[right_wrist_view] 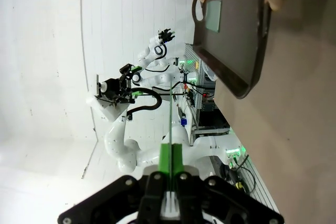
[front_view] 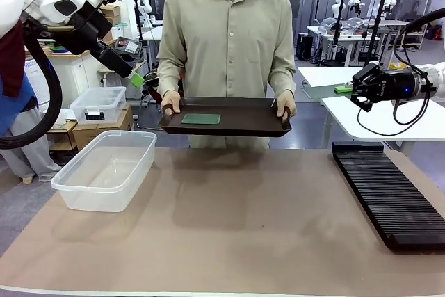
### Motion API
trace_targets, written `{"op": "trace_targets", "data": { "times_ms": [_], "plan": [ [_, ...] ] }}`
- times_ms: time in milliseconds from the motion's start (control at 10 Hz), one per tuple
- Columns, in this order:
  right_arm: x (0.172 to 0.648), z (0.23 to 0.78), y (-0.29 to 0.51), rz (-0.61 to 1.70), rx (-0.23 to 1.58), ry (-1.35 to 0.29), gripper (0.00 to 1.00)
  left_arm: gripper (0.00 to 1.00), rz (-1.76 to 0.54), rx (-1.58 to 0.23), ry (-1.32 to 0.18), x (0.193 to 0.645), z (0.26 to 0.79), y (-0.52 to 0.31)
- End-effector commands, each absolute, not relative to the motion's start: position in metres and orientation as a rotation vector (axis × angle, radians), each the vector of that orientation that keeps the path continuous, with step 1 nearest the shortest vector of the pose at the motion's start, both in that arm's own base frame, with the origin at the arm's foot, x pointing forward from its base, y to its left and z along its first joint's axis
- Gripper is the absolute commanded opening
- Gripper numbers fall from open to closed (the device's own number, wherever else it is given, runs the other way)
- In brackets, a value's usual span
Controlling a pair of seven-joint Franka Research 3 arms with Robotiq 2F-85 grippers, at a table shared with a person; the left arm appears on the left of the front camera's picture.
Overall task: Sort PCBs into racks and boxes based on the side picked up.
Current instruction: If the short side of the Blank PCB is picked up, insert it into the PCB Rack ; if the long side is picked up, place it in the Organizing box.
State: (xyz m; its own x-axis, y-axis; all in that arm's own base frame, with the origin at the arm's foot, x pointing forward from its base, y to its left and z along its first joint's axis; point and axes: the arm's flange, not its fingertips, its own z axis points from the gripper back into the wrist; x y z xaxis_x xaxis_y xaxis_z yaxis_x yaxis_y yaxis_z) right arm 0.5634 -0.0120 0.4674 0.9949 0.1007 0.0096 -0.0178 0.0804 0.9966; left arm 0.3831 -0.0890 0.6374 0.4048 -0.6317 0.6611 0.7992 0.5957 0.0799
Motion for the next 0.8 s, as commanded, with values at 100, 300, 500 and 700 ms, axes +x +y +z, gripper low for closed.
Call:
{"op": "trace_targets", "data": {
  "times_ms": [100,300,500,700],
  "plan": [
    [0.549,0.486,-0.024,0.327,1.448,-0.107,0.02,1.00,-0.918,-0.276,-0.702,0.383,0.636,-0.088],
    [0.536,0.499,-0.036,0.543,1.413,-0.225,0.02,1.00,-0.918,-0.276,-0.702,0.383,0.636,-0.088],
    [0.523,0.510,-0.044,0.729,1.293,-0.430,0.02,1.00,-0.918,-0.276,-0.702,0.383,0.636,-0.088],
    [0.514,0.521,-0.054,0.792,1.195,-0.632,0.02,1.00,-0.918,-0.276,-0.702,0.383,0.636,-0.088]
  ]
}}
